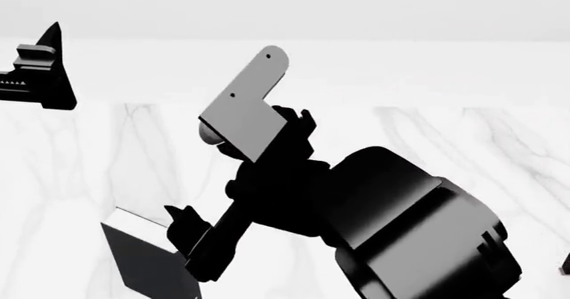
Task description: Pick up the book on the left and place it on top of the shelf.
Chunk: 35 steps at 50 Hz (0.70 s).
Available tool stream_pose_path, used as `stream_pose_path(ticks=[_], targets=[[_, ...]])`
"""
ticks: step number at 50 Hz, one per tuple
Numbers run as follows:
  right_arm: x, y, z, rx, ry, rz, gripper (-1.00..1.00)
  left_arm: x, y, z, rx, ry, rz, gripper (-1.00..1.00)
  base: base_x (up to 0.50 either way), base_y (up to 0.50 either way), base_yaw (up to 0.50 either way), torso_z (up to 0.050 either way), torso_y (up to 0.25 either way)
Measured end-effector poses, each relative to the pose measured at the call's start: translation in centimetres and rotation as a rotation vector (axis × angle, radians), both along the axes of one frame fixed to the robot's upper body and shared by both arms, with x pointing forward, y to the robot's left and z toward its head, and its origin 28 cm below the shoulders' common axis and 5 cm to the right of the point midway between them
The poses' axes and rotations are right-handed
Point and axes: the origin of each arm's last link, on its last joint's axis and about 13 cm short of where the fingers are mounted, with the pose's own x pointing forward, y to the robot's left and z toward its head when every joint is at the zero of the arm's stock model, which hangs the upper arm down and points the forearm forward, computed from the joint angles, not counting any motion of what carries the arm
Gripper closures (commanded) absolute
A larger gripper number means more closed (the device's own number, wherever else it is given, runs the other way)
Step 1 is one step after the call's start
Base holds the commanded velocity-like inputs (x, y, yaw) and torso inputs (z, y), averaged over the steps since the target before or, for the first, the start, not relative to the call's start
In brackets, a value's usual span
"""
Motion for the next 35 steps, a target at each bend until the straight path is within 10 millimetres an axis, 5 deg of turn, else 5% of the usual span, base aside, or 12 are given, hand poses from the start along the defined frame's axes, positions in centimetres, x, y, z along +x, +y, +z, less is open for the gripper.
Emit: stream_pose_path(ticks=[35], targets=[[2.9,1.7,-3.7,-0.018,0.058,-0.013,-1.0,0.0,0.0,-0.3,0.002,0.005,-0.002,-1.0,0.0,0.0,0.0,0.0,0.0]])
